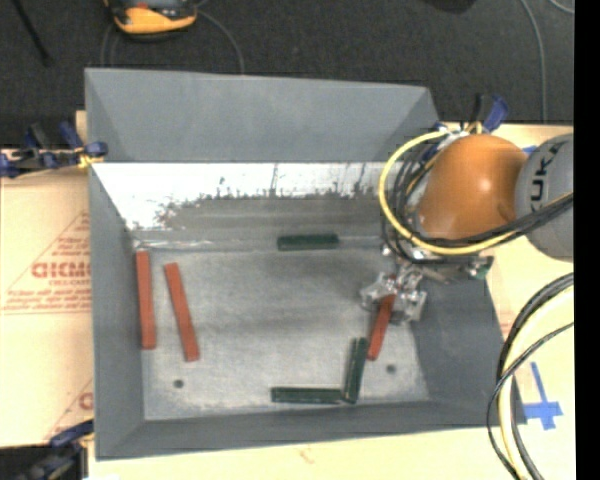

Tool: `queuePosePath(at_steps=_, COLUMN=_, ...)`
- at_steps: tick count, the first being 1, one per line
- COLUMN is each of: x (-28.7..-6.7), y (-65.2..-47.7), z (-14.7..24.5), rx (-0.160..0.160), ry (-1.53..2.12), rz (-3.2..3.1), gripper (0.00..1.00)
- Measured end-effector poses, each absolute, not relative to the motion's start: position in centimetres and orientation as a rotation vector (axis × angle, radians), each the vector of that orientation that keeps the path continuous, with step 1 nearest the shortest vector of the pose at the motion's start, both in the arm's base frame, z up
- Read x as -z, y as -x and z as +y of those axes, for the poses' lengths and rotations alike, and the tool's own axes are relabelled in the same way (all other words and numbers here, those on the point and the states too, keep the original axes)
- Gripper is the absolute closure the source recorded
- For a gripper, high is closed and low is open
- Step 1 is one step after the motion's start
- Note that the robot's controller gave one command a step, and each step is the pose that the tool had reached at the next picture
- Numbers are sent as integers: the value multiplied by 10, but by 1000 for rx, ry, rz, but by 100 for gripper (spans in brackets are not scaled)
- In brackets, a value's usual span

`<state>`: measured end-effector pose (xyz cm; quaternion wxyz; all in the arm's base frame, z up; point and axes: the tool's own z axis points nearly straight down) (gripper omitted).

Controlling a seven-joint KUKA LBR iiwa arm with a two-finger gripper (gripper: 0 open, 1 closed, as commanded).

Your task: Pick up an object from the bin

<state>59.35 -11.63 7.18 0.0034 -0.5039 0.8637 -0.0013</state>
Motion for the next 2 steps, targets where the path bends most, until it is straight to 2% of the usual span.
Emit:
queuePosePath(at_steps=1, x=-72, y=-594, z=-116, rx=4, ry=1579, rz=2708, gripper=100)
queuePosePath(at_steps=2, x=-190, y=-606, z=-94, rx=1, ry=1524, rz=2742, gripper=100)
